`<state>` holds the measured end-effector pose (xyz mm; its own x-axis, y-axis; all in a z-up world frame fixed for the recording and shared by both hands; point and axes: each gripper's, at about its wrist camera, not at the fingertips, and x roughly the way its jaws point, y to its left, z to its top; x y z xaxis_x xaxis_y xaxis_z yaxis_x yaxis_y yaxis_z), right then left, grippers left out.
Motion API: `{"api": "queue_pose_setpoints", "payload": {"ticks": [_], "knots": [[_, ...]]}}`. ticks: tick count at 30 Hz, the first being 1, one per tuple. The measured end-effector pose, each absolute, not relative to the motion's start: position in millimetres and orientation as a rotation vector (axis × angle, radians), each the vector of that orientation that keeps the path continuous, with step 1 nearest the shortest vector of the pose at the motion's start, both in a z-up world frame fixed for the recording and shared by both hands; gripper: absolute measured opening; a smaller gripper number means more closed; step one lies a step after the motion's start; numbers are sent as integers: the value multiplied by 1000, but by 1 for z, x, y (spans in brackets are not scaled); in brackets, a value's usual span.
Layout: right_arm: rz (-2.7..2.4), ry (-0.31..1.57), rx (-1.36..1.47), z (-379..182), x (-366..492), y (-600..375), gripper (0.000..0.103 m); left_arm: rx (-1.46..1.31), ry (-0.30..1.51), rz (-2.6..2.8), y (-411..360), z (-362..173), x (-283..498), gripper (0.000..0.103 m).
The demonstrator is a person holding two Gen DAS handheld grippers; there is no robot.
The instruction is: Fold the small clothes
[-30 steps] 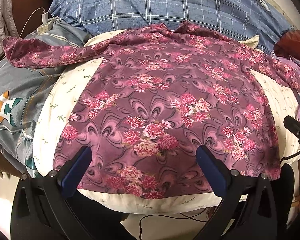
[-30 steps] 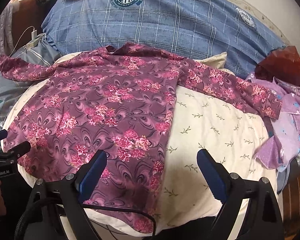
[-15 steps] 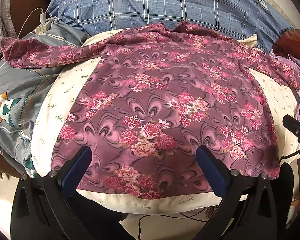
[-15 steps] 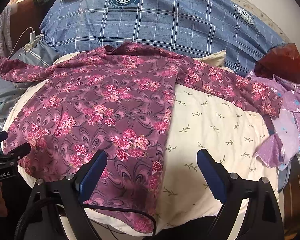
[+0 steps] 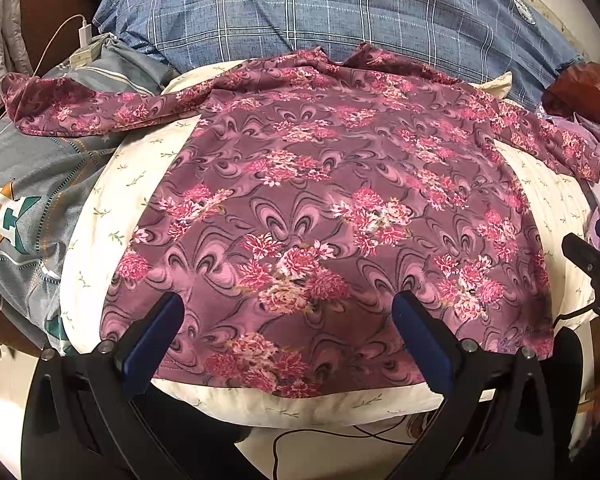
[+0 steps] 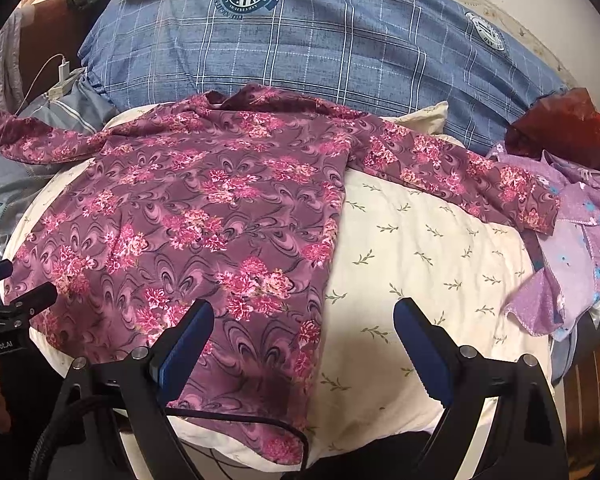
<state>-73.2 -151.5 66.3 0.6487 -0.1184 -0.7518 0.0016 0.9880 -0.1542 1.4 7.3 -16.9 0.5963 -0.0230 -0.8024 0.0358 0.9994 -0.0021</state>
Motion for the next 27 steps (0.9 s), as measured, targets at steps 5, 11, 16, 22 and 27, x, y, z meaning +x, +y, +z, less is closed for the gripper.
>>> {"api": "queue_pose_setpoints", "payload": {"ticks": [5,11,16,22,27], "knots": [[-67,866,-145,66,-73,-152,92,15,932,-34,8,-17,1,103],[-70,865,-145,66,-74,-153,92,14,932,-35,7,-17,1,103],[-70,865,-145,66,-74,-153,92,14,934,-35,8,-17,2,103],[-71,863,-140,66,-73,-156,92,8,946,-39,6,-15,3,103],[-73,868,-127,65,-71,-161,92,1,954,-43,5,-15,7,103]]}}
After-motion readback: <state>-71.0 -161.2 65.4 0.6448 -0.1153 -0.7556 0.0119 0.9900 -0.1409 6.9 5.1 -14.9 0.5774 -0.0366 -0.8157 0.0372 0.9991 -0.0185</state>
